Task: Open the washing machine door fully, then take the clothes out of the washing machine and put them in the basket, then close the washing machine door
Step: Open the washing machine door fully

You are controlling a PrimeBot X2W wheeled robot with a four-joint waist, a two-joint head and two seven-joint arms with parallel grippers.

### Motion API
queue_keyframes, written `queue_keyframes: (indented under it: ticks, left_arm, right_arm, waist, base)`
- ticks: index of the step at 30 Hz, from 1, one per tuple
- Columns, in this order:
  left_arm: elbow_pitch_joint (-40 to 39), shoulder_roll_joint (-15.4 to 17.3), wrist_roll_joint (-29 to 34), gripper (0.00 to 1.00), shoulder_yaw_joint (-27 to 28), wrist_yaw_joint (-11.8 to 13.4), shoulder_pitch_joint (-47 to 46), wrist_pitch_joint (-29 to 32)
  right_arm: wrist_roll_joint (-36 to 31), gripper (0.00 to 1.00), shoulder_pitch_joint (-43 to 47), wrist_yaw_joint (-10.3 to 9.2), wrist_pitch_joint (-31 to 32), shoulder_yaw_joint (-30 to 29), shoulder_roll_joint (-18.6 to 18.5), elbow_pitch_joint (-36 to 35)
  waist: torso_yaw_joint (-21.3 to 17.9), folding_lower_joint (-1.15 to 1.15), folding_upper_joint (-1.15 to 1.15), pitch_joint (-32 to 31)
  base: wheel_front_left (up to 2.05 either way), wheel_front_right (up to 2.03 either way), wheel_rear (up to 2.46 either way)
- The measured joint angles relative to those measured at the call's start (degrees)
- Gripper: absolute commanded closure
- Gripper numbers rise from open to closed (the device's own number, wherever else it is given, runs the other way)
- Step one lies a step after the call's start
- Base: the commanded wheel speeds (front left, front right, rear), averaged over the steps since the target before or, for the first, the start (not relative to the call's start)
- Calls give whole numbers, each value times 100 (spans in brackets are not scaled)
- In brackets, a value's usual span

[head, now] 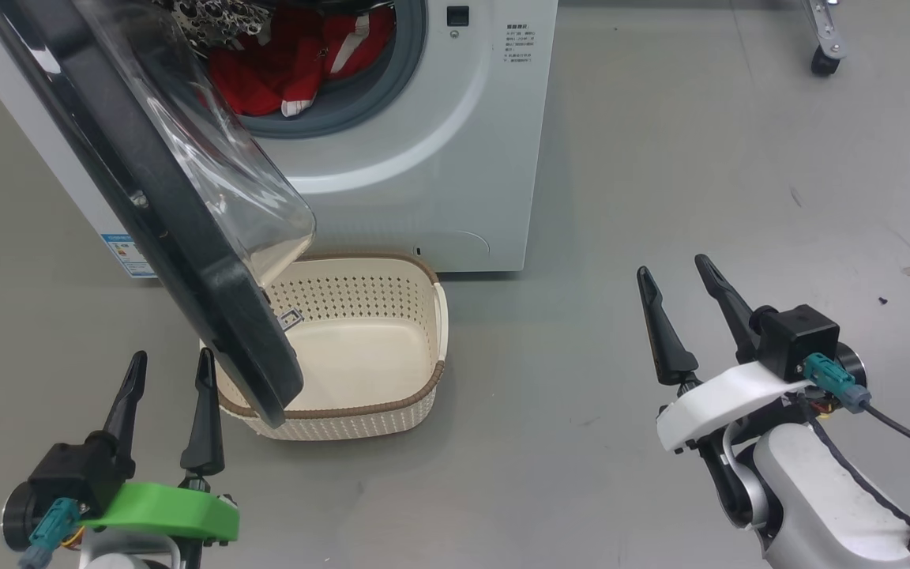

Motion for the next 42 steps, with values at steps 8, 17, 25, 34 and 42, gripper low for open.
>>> queue_keyframes:
  ticks: [8, 17, 25, 34, 42]
  left_arm:
    - [27, 0, -2, 0, 0, 0, -1, 0]
    - [108, 0, -19, 0, 59, 0, -1, 0]
    - [114, 0, -56, 0, 141, 0, -4, 0]
    - [133, 0, -57, 0, 158, 0, -6, 0]
    - [148, 0, -57, 0, 157, 0, -6, 0]
  right_arm:
    - [-275, 0, 395, -42, 0, -169, 165, -169]
    - [-546, 0, 644, -42, 0, -367, 264, -332]
    - [-733, 0, 862, -42, 0, -523, 354, -420]
    - [-884, 0, 1042, -42, 0, -694, 458, -492]
    - [-969, 0, 1144, -42, 0, -800, 535, -528]
  waist:
    - [6, 0, 0, 2]
    - [-10, 0, 0, 19]
    - [-38, 0, 0, 27]
    - [-52, 0, 0, 17]
    - [-50, 0, 0, 16]
  base:
    - [0, 0, 0]
    - [0, 0, 0]
    - [0, 0, 0]
    - [0, 0, 0]
    - [0, 0, 0]
